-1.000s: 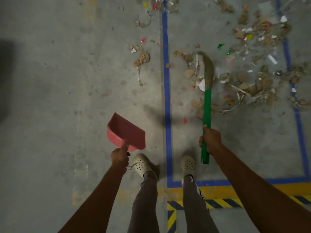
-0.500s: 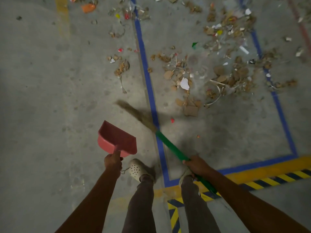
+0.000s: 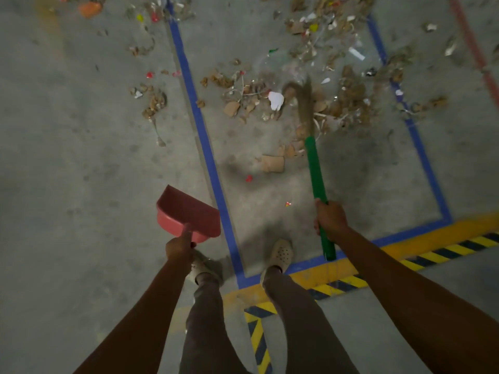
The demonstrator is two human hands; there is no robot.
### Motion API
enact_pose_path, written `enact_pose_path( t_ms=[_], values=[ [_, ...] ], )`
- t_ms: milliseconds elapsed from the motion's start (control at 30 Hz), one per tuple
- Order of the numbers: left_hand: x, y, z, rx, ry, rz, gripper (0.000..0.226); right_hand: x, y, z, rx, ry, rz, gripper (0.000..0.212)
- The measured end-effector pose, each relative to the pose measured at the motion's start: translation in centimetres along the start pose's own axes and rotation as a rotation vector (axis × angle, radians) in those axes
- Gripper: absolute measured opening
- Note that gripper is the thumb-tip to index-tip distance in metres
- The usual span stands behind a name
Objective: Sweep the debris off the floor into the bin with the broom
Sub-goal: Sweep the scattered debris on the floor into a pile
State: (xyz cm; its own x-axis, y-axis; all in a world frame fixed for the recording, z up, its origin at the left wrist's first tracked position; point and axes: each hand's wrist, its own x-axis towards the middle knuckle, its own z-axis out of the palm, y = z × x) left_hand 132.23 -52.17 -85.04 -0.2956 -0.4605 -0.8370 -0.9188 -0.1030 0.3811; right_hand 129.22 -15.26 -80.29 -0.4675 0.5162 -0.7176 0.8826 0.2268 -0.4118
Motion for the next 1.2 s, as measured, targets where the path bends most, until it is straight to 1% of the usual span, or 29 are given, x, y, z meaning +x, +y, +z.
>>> enact_pose_path(
  t_ms=[100, 200, 300, 400, 467, 500, 533, 633, 767, 833, 900, 1000, 1200],
  values=[
    [-1.4, 0.2, 2.7, -0.017, 0.004, -0.008, 0.051, -0.9, 2.4, -3.0, -0.062, -0.064, -0.042, 0.035],
    [-2.7, 0.1, 4.9, 0.015, 0.014, -0.004, 0.051, -1.8, 5.4, -5.0, -0.230, -0.168, -0.086, 0.031],
    [-4.0, -0.3, 6.6, 0.017, 0.027, -0.017, 0.046, -2.1, 8.5, -5.9, -0.412, -0.309, -0.090, 0.027],
    [-4.4, -1.1, 7.6, 0.038, 0.027, -0.028, 0.047, -1.5, 10.2, -6.0, -0.595, -0.403, -0.049, 0.024],
    [-4.4, -1.5, 8.1, 0.066, 0.024, -0.023, 0.048, -0.2, 10.2, -5.9, -0.646, -0.424, 0.016, 0.026],
    [-4.4, -1.5, 8.4, 0.067, 0.028, -0.030, 0.047, 0.7, 10.2, -5.9, -0.632, -0.424, 0.053, 0.027],
    [-4.5, -1.5, 8.6, 0.064, 0.032, -0.035, 0.046, 1.6, 10.1, -5.9, -0.595, -0.404, 0.083, 0.030],
    [-4.8, -1.1, 9.5, 0.057, 0.024, -0.037, 0.046, 3.9, 9.0, -6.4, -0.452, -0.259, 0.108, 0.036],
    [-5.0, -0.4, 9.7, 0.056, -0.010, -0.017, 0.049, 6.1, 6.2, -7.6, -0.284, -0.119, 0.092, 0.041],
    [-5.3, 0.2, 9.8, 0.054, -0.021, -0.002, 0.051, 6.8, 5.0, -7.9, -0.199, -0.026, 0.056, 0.046],
    [-5.5, 0.6, 9.8, 0.060, -0.027, 0.007, 0.052, 6.9, 4.3, -8.3, -0.156, 0.039, 0.015, 0.046],
    [-5.9, 1.4, 9.7, 0.092, -0.038, 0.032, 0.054, 6.1, 3.4, -9.3, -0.121, 0.075, -0.045, 0.043],
    [-7.4, 3.8, 9.8, 0.129, -0.087, 0.091, 0.051, 2.3, 4.0, -8.9, -0.161, 0.105, -0.105, 0.038]
  ],
)
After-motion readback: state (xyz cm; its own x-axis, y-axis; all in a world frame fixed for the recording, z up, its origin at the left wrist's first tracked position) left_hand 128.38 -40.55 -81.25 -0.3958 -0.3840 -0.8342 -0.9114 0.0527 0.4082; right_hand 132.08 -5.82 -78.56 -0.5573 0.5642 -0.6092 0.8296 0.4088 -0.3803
